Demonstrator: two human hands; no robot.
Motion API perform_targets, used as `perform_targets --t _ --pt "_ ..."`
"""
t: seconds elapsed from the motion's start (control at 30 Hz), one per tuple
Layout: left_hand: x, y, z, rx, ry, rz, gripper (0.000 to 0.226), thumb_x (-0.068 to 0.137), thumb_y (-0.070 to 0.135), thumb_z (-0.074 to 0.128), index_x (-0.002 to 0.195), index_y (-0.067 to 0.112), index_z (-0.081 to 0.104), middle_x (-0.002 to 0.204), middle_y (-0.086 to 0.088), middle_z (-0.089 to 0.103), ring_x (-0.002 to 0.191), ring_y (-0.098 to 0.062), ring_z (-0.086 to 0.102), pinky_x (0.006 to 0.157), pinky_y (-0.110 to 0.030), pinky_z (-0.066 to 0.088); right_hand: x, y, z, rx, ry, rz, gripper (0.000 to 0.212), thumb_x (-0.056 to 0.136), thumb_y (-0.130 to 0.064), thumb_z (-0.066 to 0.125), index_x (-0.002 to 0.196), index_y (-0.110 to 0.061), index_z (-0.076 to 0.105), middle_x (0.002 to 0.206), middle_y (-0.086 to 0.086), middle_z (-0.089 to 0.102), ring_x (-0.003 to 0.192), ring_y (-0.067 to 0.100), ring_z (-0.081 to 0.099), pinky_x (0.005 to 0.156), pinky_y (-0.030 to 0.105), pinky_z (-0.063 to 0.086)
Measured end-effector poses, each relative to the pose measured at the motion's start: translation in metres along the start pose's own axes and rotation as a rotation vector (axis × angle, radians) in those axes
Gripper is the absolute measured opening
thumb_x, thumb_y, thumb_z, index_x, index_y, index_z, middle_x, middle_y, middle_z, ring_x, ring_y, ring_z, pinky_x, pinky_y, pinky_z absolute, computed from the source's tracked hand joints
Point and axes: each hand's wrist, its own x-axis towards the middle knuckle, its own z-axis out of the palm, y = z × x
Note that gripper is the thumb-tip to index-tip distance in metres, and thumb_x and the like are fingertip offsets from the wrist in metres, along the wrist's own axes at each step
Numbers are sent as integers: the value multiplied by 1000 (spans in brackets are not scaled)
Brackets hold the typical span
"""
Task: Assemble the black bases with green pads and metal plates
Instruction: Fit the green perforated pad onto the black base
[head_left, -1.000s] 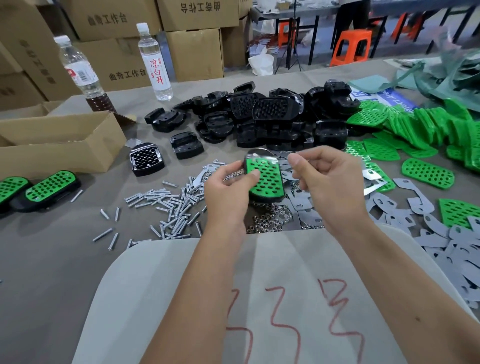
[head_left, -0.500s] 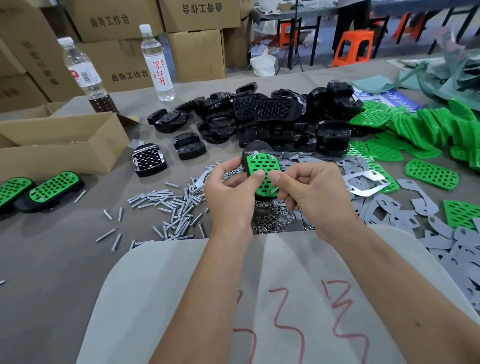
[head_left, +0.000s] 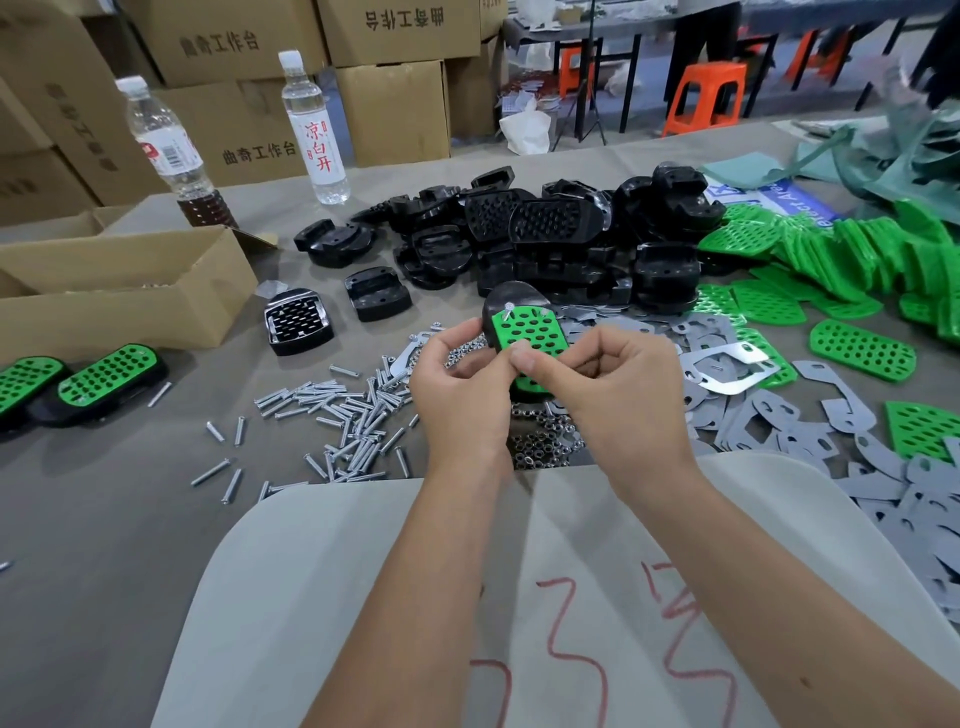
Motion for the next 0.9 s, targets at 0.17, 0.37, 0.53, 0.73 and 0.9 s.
perform_targets --t 0.17,0.37,0.53,0.73,0.9 --pt "-3 3 3 -71 -18 -63 42 76 -10 77 108 17 68 96 -21 78 101 -47 73 91 -68 56 4 -1 -3 43 22 233 57 65 -48 95 100 -19 61 65 -14 58 51 1 52 46 20 42" --pt "-2 5 3 -155 -13 -142 31 84 -3 77 107 16 68 88 -15 79 62 -27 71 43 -27 49 2 -5 -3 289 -334 333 20 94 -25 76 104 -8 72 79 3 75 58 15 64 52 23 54" --pt "-1 4 3 -130 22 -84 32 82 -1 80 104 20 69 92 -17 78 68 -30 74 44 -31 51 2 -6 -3 269 -243 267 34 93 -16 78 121 -13 59 96 8 76 58 20 67 51 28 57" --pt "6 0 2 -188 116 -74 36 82 -2 81 109 18 67 97 -18 79 88 -39 78 71 -57 64 -2 -5 -3 275 -297 171 52 82 1 84 119 -16 51 112 6 71 78 27 78 64 36 64" --pt "9 1 -1 -185 158 -49 38 81 -2 81 109 18 68 94 -16 79 94 -38 77 81 -54 63 0 1 -5 -32 -291 44 44 83 3 81 111 -21 56 113 2 69 78 19 77 72 35 63"
